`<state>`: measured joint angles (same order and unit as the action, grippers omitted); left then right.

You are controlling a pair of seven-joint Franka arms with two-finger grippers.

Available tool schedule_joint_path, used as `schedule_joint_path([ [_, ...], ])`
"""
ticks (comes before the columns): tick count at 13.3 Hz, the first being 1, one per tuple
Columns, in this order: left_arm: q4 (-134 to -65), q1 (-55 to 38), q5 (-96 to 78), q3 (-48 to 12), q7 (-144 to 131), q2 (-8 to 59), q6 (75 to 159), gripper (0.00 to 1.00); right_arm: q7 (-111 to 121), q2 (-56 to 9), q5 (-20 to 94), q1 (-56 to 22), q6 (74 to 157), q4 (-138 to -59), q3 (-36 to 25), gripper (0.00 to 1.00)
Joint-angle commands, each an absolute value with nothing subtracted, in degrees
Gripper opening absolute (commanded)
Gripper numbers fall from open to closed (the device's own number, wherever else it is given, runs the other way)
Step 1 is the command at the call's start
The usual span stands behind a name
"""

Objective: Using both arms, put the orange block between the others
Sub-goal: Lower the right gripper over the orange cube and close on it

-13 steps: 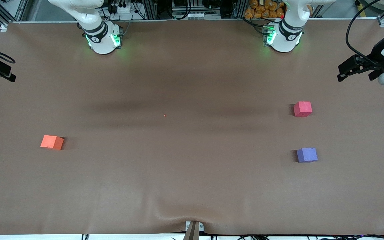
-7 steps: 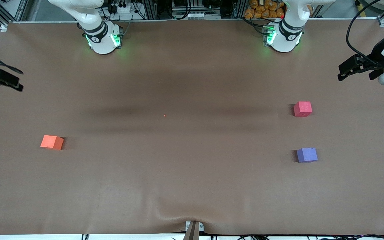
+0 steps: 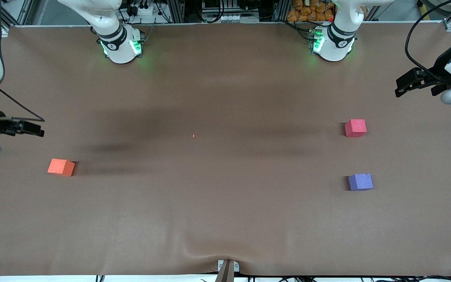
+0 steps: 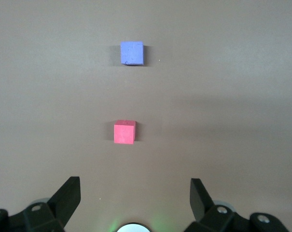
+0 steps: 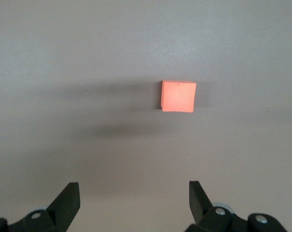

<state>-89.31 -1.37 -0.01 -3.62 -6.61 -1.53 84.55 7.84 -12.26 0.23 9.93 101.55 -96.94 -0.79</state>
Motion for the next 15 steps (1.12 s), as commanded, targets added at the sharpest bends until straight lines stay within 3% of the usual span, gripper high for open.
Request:
schedule_joint_path([
  [1,-89.21,-0.97,0.18,-3.87,-5.27,-1.76,83.85,1.0,11.68,-17.12,0.0,13.0,106.32,-96.15,-0.26,1.0],
  [6,-89.3,-0.97,0.18,-3.87,-6.24,-1.93,83.85,1.0,16.17,-26.53,0.0,16.52,118.64,-96.07,-0.26,1.0],
  [15,-89.47,-0.88,0.18,-3.87,-5.98,-2.11,83.76,1.0,12.48,-35.5,1.32,16.7,125.68,-95.27,-0.09,1.0],
])
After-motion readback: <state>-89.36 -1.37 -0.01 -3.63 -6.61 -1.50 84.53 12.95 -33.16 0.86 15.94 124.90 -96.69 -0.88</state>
